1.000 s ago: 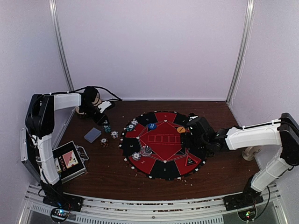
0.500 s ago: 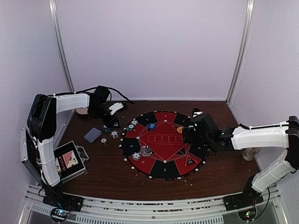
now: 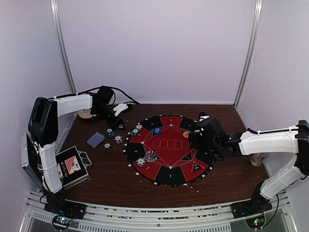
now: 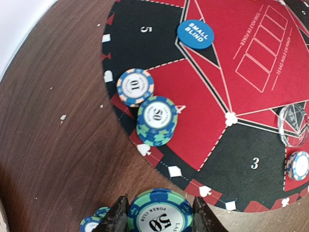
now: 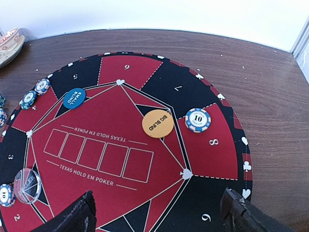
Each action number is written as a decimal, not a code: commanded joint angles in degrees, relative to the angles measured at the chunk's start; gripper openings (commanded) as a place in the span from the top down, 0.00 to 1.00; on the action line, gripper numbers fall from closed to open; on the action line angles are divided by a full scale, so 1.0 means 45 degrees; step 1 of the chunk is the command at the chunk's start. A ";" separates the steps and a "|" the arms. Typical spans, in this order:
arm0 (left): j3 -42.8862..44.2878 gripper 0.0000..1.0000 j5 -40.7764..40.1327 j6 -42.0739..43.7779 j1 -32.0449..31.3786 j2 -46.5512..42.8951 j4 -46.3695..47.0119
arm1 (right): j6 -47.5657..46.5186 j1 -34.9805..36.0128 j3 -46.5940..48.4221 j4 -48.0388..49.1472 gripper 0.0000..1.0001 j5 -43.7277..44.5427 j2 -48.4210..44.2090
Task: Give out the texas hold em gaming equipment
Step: Place the poker chips pile on the poker table mat, then pick up the pile of poker chips from the poker table mat.
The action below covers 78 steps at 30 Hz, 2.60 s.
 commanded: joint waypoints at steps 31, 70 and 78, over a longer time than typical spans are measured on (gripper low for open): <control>0.6227 0.78 -0.0797 -0.3361 -0.6028 0.5919 0.0313 | 0.0954 -0.0245 -0.1317 0.0165 0.05 0.3052 -0.2797; -0.3783 0.02 -0.1874 -0.2704 -0.0332 -0.4699 0.3634 | 0.1239 0.0686 0.5607 -0.1673 0.05 -0.1859 0.6162; -0.5535 0.02 -0.2500 -0.2912 0.0242 -0.5429 0.4769 | 0.1322 0.1173 0.6744 -0.1982 0.05 -0.1273 0.7362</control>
